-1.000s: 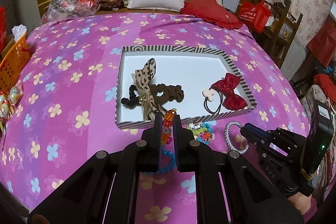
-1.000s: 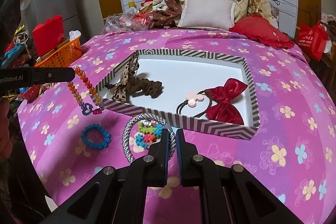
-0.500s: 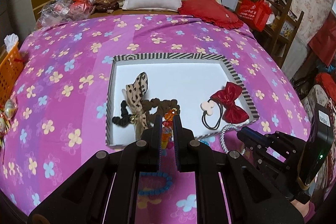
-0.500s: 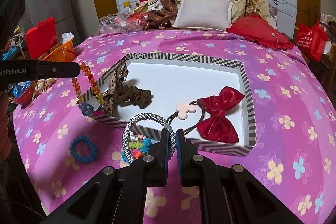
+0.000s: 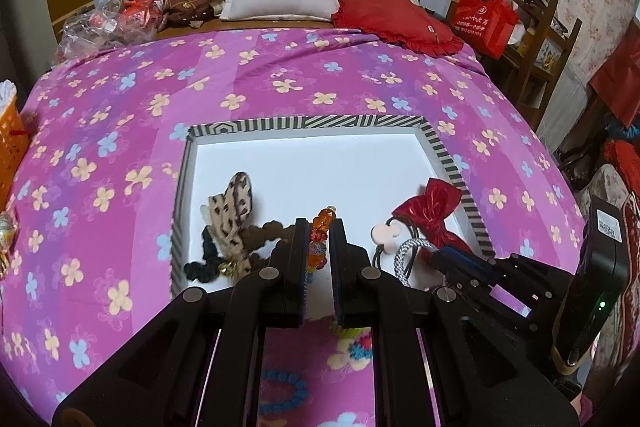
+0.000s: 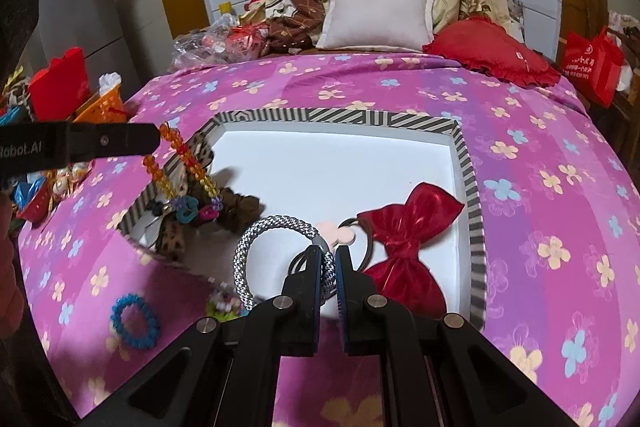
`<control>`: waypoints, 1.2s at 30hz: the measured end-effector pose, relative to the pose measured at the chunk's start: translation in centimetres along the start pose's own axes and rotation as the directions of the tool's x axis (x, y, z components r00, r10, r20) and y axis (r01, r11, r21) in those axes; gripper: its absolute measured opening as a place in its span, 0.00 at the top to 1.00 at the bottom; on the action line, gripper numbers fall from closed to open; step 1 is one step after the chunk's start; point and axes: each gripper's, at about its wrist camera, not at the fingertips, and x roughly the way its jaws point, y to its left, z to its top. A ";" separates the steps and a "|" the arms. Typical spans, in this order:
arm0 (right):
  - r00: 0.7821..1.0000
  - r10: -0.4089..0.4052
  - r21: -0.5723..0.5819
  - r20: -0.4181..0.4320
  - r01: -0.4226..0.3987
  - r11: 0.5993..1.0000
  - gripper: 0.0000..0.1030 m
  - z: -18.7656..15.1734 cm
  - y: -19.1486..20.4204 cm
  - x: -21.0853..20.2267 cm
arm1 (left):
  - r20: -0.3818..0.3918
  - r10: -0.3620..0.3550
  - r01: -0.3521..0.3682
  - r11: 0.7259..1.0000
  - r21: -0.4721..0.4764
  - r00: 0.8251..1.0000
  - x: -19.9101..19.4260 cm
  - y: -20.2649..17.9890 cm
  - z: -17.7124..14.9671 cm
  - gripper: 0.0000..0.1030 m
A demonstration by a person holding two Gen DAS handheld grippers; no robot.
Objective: Organize jewelry
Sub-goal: 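Carry the orange bracelet with the left tool into the tray while the right tool carries the grey hair tie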
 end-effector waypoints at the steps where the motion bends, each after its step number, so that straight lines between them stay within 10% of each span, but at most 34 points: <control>1: 1.000 -0.002 -0.001 -0.004 0.002 1.000 0.94 0.2 -0.1 0.3 | -0.003 0.000 0.000 1.000 0.000 1.000 0.3 0.0 0.1 0.92; 36: 0.988 0.000 -0.025 -0.153 -0.003 1.000 0.94 3.3 0.3 8.8 | -0.165 0.064 -0.081 0.992 -0.100 0.984 8.4 5.0 -2.7 0.88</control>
